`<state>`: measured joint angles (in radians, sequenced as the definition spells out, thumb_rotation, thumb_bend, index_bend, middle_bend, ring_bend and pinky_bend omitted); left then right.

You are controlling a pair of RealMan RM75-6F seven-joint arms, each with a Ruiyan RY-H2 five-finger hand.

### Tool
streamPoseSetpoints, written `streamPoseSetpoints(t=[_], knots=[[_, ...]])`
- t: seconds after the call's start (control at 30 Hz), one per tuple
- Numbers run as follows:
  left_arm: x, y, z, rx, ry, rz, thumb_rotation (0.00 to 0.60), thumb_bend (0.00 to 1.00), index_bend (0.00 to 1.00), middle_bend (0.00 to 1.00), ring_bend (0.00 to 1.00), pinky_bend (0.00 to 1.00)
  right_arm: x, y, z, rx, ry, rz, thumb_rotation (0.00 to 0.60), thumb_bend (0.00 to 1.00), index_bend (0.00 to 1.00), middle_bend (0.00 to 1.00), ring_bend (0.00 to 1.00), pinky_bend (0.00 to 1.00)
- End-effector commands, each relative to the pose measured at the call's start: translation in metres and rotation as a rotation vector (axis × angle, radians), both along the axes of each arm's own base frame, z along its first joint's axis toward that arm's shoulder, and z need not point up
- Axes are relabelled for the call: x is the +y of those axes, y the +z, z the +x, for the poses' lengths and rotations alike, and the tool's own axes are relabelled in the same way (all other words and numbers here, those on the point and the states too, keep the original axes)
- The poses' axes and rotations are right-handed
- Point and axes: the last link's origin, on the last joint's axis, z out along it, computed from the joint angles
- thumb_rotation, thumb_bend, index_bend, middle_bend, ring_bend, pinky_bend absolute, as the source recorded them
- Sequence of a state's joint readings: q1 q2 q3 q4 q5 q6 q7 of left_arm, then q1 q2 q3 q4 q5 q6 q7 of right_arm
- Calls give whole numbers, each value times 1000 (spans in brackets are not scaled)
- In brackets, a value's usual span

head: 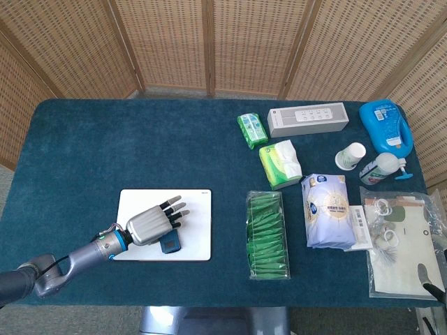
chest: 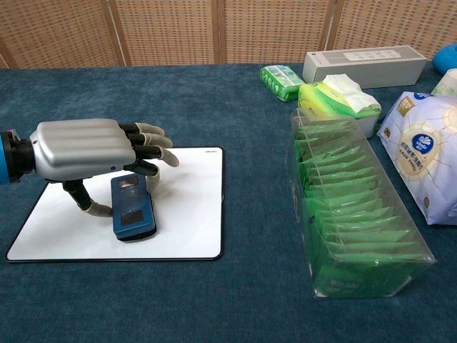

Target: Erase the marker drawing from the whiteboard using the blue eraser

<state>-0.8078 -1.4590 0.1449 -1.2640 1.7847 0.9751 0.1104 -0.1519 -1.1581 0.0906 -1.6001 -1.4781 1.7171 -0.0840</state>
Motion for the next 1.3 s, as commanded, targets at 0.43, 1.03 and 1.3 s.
streamPoseSetpoints(t=[0.43,1.03,1.3], knots=[[23,9,-4,-4,56,78,600,295,723,162,0,0,0,-1,-2,-3,-2,-1,600,322,250,207,36,108],[-7,-2,18,-48,-29,-25,600,294,723,162,0,0,0,-1,-1,-4,3,-2,600,323,250,207,36,108],[0,-2,7,-16,14,-6,600,294,724,162,0,0,2,-1,-4,-8,-5,-3,600,323,250,208,36,108]])
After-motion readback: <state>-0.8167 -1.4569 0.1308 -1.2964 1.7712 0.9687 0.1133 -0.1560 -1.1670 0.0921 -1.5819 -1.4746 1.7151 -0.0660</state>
